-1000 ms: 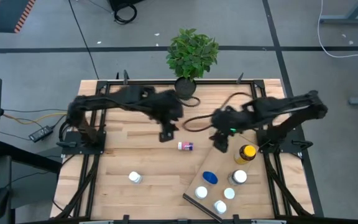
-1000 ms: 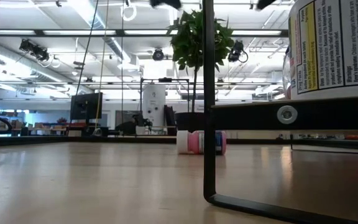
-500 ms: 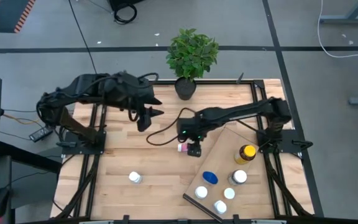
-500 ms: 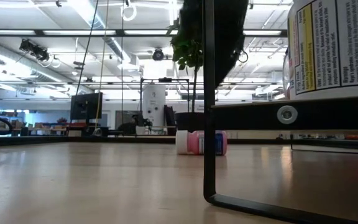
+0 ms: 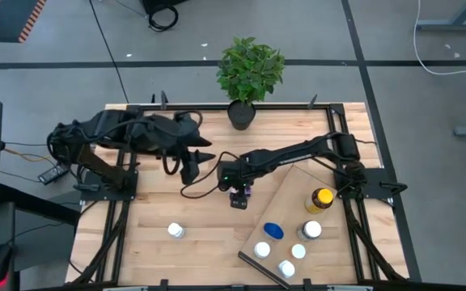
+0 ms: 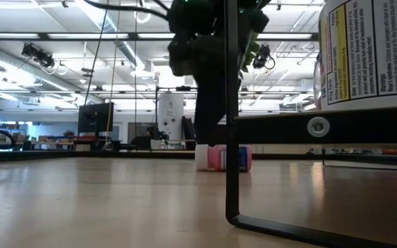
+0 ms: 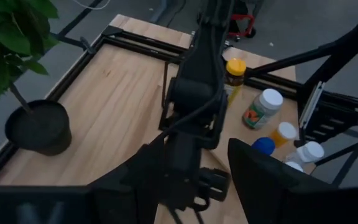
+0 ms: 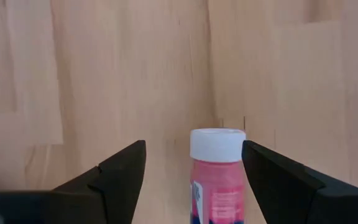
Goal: Pick and place medicine bottles onto shelf by color
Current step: Put the pink medicine bottle on the shelf
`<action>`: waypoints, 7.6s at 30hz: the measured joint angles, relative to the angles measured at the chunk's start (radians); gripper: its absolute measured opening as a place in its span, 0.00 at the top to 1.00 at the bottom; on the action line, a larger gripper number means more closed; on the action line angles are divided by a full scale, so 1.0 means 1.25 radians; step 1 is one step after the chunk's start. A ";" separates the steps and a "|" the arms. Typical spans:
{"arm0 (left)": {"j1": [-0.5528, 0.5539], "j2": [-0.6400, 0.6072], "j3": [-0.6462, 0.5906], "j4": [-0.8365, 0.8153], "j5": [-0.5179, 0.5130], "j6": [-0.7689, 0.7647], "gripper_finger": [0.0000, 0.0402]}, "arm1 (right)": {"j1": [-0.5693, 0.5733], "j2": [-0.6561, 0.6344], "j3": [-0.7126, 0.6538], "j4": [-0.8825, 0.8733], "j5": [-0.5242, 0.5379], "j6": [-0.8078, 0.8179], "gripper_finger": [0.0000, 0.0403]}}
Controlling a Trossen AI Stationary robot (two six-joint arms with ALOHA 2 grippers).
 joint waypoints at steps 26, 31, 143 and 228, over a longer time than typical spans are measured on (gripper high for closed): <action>-0.077 0.000 0.000 -0.023 -0.076 -0.131 0.57 | -0.026 0.063 0.000 -0.046 0.006 -0.138 0.32; -0.077 0.006 0.000 -0.022 -0.075 -0.146 0.57 | -0.026 0.062 0.000 -0.022 0.008 -0.143 0.36; -0.035 0.110 0.001 0.240 -0.173 -0.083 0.57 | 0.128 -0.928 -0.511 0.249 0.493 0.292 0.57; -0.009 0.345 0.000 0.568 -0.369 0.077 0.57 | 0.217 -0.878 -0.448 0.608 0.594 0.160 0.50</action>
